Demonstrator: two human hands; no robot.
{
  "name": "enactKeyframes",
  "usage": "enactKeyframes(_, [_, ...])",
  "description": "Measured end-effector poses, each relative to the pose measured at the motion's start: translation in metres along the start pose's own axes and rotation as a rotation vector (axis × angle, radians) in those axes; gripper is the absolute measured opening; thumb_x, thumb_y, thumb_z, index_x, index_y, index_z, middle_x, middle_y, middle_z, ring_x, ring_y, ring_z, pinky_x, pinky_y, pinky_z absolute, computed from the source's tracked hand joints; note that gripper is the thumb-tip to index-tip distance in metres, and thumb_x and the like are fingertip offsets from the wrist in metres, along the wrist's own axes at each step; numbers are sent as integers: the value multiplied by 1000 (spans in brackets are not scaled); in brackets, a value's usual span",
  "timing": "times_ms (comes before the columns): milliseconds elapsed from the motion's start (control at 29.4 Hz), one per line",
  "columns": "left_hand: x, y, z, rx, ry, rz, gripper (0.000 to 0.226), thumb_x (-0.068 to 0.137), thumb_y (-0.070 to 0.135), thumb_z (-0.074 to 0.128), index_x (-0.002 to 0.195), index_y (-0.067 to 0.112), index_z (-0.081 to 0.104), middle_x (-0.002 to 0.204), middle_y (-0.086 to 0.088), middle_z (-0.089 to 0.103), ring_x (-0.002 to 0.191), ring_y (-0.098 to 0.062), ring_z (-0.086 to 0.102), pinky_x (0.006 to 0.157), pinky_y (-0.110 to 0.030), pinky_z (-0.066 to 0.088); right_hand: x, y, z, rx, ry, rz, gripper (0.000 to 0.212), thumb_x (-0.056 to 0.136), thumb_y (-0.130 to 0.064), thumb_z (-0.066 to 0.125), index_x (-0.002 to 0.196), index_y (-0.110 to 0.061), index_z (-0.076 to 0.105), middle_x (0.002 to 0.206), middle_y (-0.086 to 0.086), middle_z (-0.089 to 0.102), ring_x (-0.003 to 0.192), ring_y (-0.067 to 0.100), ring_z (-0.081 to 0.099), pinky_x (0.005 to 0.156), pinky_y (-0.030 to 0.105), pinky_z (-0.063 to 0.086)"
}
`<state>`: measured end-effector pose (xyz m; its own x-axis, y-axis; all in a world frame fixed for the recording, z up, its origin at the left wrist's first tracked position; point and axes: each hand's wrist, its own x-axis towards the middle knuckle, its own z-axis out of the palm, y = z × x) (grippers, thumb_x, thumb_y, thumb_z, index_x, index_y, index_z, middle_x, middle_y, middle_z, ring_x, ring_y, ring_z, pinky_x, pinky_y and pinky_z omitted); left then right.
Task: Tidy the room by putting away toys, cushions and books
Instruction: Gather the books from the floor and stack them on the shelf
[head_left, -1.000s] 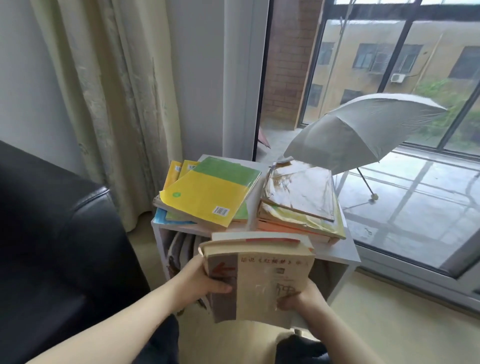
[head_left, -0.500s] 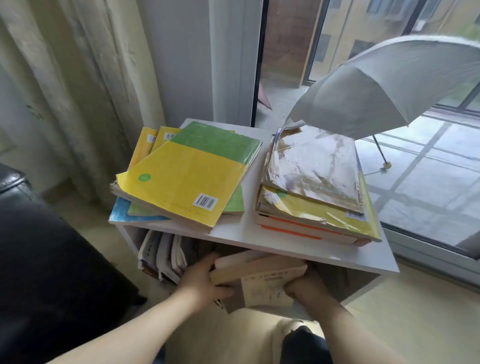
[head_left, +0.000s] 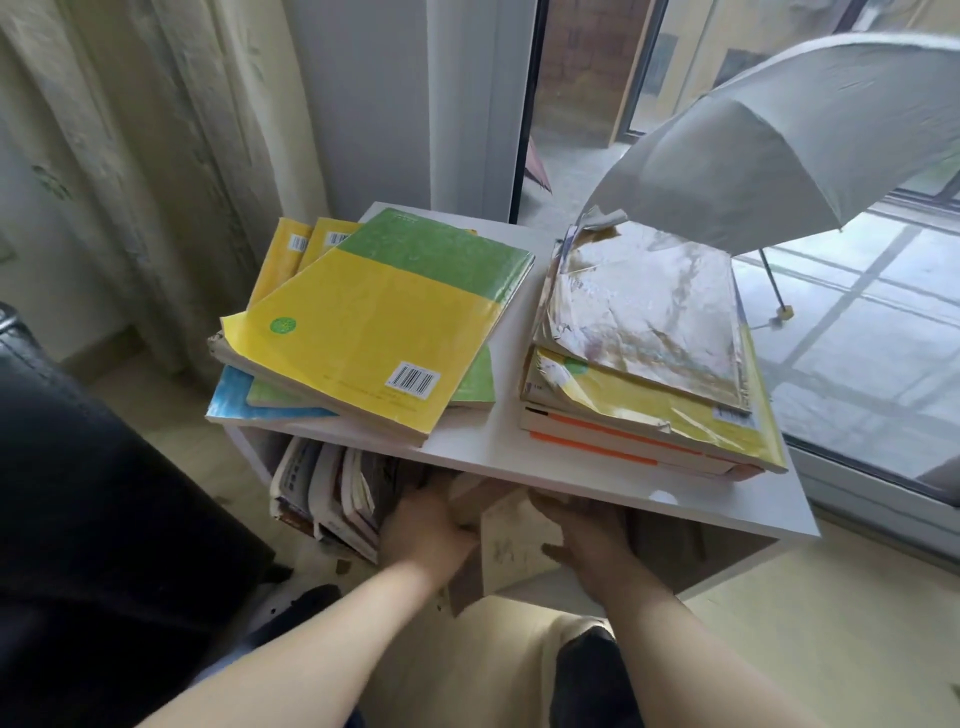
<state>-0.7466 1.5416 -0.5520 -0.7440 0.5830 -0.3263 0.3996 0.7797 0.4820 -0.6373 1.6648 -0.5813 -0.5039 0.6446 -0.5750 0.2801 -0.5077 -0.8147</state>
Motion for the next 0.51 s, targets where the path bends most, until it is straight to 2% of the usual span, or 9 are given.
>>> enactKeyframes(68, [3, -7, -6, -133, 57, -97, 53, 76, 29, 68, 126, 19, 52, 115, -9, 64, 104, -30, 62, 76, -32, 50, -5, 0, 12, -6, -54, 71, 39, 84, -21, 69, 117, -22, 48, 110, -1, 54, 106, 22, 47, 79, 43, 51])
enactKeyframes(136, [4, -10, -10, -244, 105, -186, 55, 75, 27, 71, 125, 15, 51, 111, -12, 65, 102, -32, 63, 75, -33, 49, -13, 1, 22, -26, -65, 159, 49, 87, -26, 67, 125, -30, 36, 116, 3, 45, 107, 26, 44, 72, 42, 55])
enactKeyframes(204, [5, -10, -9, -353, 156, -243, 56, 73, 28, 72, 122, 13, 50, 110, -14, 63, 99, -35, 62, 73, -34, 50, -16, 4, 32, -80, -83, 214, 60, 90, -24, 62, 136, -38, 26, 120, 5, 40, 112, 34, 45, 73, 45, 56])
enactKeyframes(306, [4, -9, -2, -514, 242, -321, 50, 70, 31, 73, 109, 10, 49, 111, -16, 60, 94, -39, 62, 76, -44, 54, -24, 12, 48, -192, -162, 286, 73, 93, -12, 53, 148, -36, 11, 128, 11, 43, 106, 34, 52, 83, 48, 54])
enactKeyframes(374, [2, -7, 2, -563, 261, -370, 52, 71, 30, 74, 111, 7, 48, 116, -17, 57, 97, -40, 60, 78, -48, 54, -28, 18, 57, -247, -250, 266, 80, 92, -5, 51, 150, -34, 6, 141, 12, 43, 111, 29, 54, 83, 41, 56])
enactKeyframes(442, [-1, -2, 2, -552, 244, -388, 57, 74, 29, 73, 116, 4, 46, 122, -18, 54, 104, -40, 58, 82, -43, 51, -27, 22, 66, -214, -341, 202, 87, 87, 14, 44, 151, -30, 5, 147, 8, 41, 95, 17, 57, 65, 23, 57])
enactKeyframes(510, [-1, 1, -3, -478, 197, -371, 60, 77, 34, 72, 118, 1, 43, 125, -19, 53, 109, -40, 56, 81, -40, 48, -22, 26, 72, -165, -411, 139, 92, 82, 26, 36, 151, -27, 6, 149, 8, 37, 87, 13, 53, 51, 16, 52])
